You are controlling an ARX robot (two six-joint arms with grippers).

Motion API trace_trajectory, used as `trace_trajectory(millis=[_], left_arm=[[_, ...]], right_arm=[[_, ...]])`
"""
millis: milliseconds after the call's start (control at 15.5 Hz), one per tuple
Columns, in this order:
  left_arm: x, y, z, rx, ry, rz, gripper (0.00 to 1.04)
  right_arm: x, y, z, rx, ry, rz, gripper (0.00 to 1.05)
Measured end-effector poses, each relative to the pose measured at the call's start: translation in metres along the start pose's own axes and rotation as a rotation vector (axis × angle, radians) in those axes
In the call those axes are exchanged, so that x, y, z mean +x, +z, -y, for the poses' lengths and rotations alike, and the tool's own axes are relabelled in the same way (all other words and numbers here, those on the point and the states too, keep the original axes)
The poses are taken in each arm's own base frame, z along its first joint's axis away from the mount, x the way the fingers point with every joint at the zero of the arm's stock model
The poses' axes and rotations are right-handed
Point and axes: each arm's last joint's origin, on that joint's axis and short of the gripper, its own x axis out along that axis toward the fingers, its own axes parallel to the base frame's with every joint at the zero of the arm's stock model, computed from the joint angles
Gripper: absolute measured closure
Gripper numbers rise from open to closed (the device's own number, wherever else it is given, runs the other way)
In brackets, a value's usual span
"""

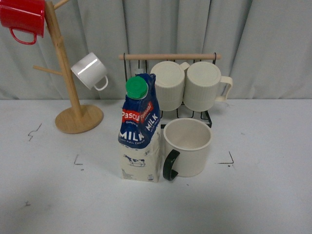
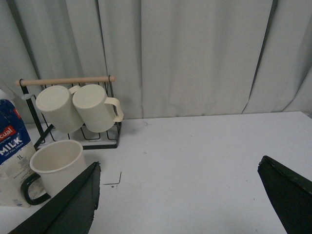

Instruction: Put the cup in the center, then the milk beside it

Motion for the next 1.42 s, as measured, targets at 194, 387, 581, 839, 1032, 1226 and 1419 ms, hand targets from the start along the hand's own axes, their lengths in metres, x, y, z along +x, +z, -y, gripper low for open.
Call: trace_trajectory(millis=[194,387,581,839,1032,1226,1419], left_arm=[[-0.0107,-0.0007,-0.0001,0.000,0.003,-0.001,1.03],[-0.0104,-0.0036,-0.0001,0.000,0.000,-0.017,1.03],[-0.0104,-0.0035,-0.0001,0.000,0.001,-0.015,0.85],[-0.0104,-0.0035,-0.0001,0.000,0.001,-0.015,0.25],[-0.0104,-0.0035,-0.0001,0.000,0.001,-0.015,0.08],[-0.0104,-0.0035,-0.0001,0.000,0.001,-0.015,0.07],[-0.0104,-0.0035,-0.0001,0.000,0.001,-0.015,0.07]], right_arm=[[0.0000,0.0000,0.0000,0.000,0.001,0.000,0.06],[0.0000,0.0000,0.0000,0.000,0.001,0.000,0.06],[0.0000,0.0000,0.0000,0.000,0.001,0.000,0.06],[0.0000,0.0000,0.0000,0.000,0.000,0.000,0.06],[0.0000,0.0000,0.0000,0.000,0.000,0.000,0.06],[0.0000,0.0000,0.0000,0.000,0.001,0.000,0.06],[0.0000,0.0000,0.0000,0.000,0.001,0.000,0.06]])
